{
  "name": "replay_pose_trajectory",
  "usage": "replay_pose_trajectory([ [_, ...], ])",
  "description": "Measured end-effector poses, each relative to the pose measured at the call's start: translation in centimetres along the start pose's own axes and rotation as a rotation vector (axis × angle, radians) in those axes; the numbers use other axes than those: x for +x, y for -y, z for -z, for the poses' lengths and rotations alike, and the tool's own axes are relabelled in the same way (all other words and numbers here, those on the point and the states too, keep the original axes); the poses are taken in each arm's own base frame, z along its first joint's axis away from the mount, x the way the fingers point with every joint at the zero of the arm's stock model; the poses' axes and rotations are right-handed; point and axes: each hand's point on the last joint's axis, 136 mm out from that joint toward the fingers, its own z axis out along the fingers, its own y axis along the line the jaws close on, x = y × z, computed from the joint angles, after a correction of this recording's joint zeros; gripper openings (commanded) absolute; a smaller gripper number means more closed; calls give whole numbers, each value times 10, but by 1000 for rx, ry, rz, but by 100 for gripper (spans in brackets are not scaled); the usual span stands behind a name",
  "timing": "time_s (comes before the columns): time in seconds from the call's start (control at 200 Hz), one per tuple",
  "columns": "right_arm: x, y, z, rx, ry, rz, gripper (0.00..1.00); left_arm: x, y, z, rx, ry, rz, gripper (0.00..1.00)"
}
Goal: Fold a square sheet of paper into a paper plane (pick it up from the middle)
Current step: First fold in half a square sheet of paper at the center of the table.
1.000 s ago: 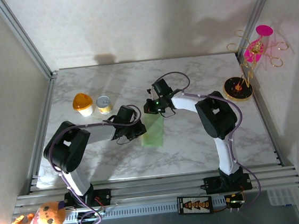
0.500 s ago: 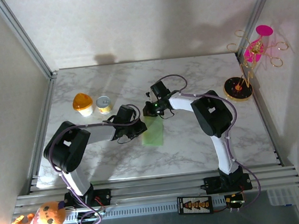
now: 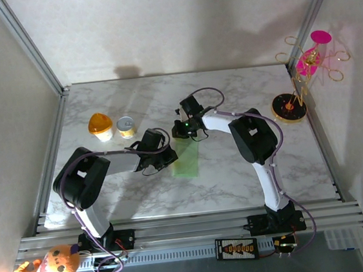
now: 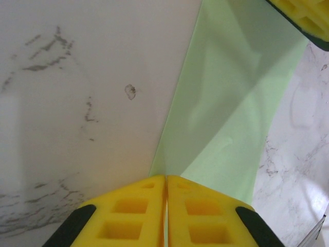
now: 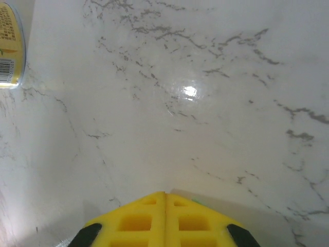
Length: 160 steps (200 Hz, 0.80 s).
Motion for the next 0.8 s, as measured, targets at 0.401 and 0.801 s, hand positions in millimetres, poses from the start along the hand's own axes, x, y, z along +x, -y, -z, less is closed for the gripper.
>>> replay_pose_trajectory([
  [0.401,-53,26,12,42,113,-46,6,-1,0,-1,6,3,-1,10],
  [0.801,9,-3,27,0,49,-30,7,-8,10,-8,55,55,121,10],
])
